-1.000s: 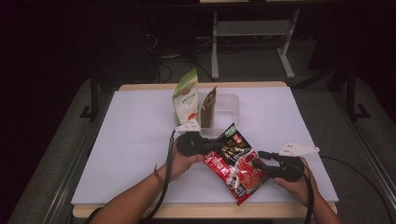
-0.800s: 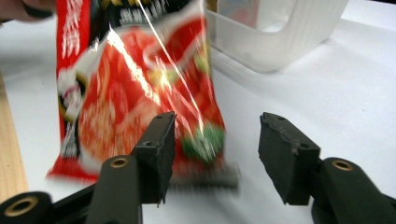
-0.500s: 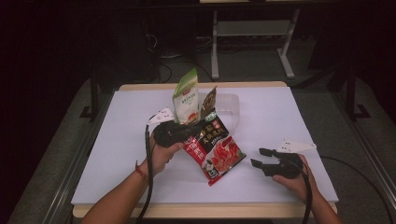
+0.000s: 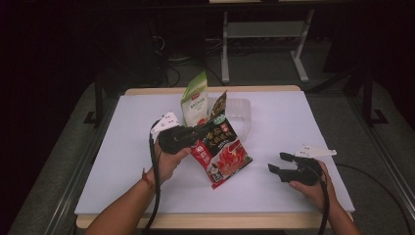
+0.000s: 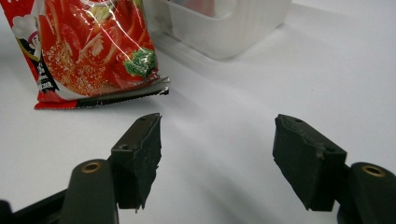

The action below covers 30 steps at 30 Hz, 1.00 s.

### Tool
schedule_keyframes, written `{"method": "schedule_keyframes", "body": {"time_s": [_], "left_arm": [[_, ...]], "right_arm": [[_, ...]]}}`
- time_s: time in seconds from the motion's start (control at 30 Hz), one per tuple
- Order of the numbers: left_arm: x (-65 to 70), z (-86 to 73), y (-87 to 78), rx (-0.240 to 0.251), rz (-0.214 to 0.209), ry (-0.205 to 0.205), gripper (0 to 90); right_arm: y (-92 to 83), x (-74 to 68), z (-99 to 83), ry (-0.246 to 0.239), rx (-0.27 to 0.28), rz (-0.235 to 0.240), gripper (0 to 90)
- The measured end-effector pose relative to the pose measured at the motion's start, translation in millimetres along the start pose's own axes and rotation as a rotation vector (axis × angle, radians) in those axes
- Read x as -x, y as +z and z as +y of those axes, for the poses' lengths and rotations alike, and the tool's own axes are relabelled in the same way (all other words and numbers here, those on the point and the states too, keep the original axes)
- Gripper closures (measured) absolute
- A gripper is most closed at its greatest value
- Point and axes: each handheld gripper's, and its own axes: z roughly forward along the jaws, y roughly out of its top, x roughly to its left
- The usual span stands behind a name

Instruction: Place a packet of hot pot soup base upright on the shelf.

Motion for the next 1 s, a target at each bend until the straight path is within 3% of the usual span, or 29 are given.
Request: {"method": "schedule_keyframes", "body": {"time_s": [0.4,0.63,1.0], "left_arm": [[3.2,3.3,-7.5,0.025,0.034,0.029,80.1],[5.3,6.8,-8.0,0.049,0.047,0.022,80.2],[16.3,29.6,-4.4,0.080,0.114,0.023,80.5]], "right_arm": [[3.9,-0.8,1.1,-0.003,-0.014,0.003,27.4],[4.7,-1.1,1.0,-0.007,-0.023,0.016,26.7],[-1.1,1.3,-0.3,-0.011,-0.020,-0.015,22.3]]}}
